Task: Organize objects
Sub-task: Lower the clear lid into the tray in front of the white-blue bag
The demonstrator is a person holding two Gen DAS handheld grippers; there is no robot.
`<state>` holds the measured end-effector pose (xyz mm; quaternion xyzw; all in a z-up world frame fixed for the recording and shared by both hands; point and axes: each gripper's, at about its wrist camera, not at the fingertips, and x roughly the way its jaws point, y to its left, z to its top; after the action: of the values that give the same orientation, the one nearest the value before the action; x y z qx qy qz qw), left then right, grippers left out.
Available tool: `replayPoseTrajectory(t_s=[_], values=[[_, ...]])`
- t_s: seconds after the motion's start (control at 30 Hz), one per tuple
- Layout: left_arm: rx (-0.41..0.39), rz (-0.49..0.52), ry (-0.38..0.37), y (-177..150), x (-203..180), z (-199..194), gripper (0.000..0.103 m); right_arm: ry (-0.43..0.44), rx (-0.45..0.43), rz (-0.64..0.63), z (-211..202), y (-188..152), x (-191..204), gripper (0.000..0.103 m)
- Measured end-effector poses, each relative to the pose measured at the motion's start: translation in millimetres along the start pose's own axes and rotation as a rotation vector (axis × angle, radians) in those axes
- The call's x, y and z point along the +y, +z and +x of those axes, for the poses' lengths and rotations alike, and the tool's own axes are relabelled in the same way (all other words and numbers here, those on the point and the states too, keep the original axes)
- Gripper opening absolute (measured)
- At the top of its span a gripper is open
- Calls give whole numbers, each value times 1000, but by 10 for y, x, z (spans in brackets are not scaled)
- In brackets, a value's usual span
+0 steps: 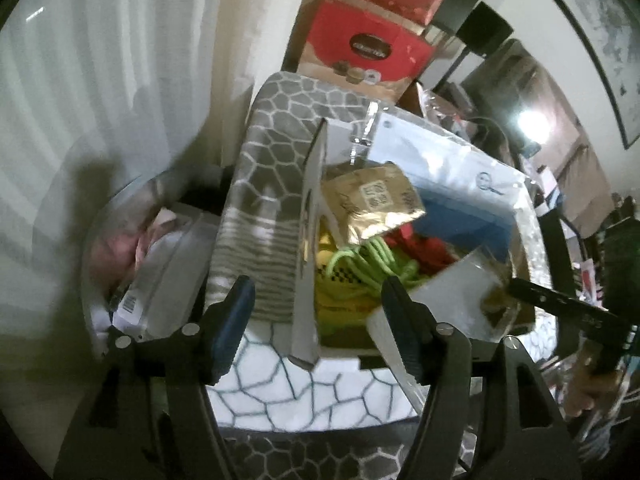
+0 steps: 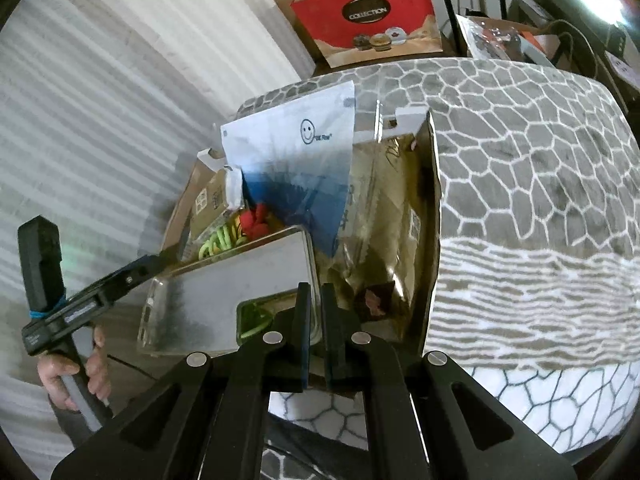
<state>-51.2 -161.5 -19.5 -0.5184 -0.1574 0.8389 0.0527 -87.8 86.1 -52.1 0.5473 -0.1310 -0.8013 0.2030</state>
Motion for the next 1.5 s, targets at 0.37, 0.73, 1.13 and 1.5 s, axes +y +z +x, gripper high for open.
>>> replayPoseTrajectory(t_s=[0.37,0.73,1.13,1.5], values=[[-2,108,90,-156,-267,30,27,33,-52,19,-48,-190,38,4],[-12,84,111,-34,-238,49,22,41,-75,-27,-34,-161,283,5],[-28,93,91,-164,-330,-43,28,16,-125,10,-51,-284,176,4],[-22,173,96,-322,-608,-11,17,-17,-177,-3,-267,-511,113,4]])
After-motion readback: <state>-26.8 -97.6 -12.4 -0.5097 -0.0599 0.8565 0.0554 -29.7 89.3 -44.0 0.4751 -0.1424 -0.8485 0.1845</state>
